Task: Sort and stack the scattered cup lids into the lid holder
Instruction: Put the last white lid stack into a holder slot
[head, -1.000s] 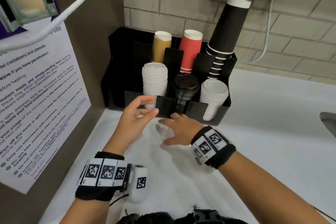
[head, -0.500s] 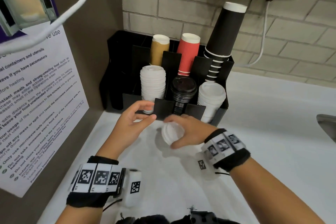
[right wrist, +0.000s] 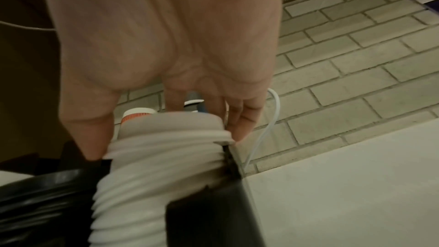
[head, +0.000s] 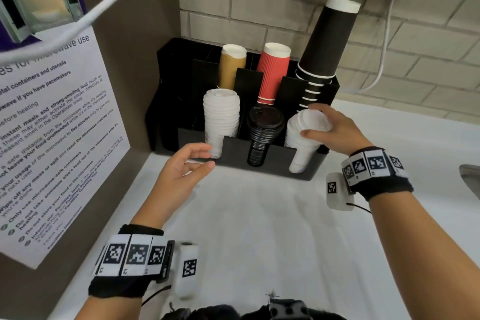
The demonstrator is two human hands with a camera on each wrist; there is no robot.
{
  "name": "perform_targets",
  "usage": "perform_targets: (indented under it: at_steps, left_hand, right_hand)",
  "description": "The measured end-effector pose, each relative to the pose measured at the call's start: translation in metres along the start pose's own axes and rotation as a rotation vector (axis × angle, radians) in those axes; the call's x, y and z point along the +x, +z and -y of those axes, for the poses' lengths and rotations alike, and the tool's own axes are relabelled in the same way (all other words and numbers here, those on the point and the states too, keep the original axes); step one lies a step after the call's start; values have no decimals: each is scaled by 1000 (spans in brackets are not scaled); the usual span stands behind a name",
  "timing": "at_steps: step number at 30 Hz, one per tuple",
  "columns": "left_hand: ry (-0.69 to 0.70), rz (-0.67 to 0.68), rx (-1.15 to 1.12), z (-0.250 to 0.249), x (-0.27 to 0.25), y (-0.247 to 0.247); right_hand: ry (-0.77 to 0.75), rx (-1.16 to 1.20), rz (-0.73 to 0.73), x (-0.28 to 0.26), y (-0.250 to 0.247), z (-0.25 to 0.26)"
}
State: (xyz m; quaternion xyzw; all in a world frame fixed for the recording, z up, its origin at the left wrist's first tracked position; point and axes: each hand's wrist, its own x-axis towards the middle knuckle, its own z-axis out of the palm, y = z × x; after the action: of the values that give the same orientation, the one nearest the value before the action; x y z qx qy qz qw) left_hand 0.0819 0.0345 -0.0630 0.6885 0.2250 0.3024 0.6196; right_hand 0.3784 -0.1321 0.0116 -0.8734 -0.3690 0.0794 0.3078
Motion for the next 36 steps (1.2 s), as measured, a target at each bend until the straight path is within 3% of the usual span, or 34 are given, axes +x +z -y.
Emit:
perform_targets:
  at_steps: [15,22,36]
  left_hand:
    - [-14,5,12,-2,-3,6]
    - [4,28,9,-1,-3,9]
    - [21,92,75,8,10,9]
  right_hand:
    - [-50,-363,-22,-4,29,9]
    - [-102,-348,-115,-12,37,12]
    - [-112,-671,-84,-8,57,10]
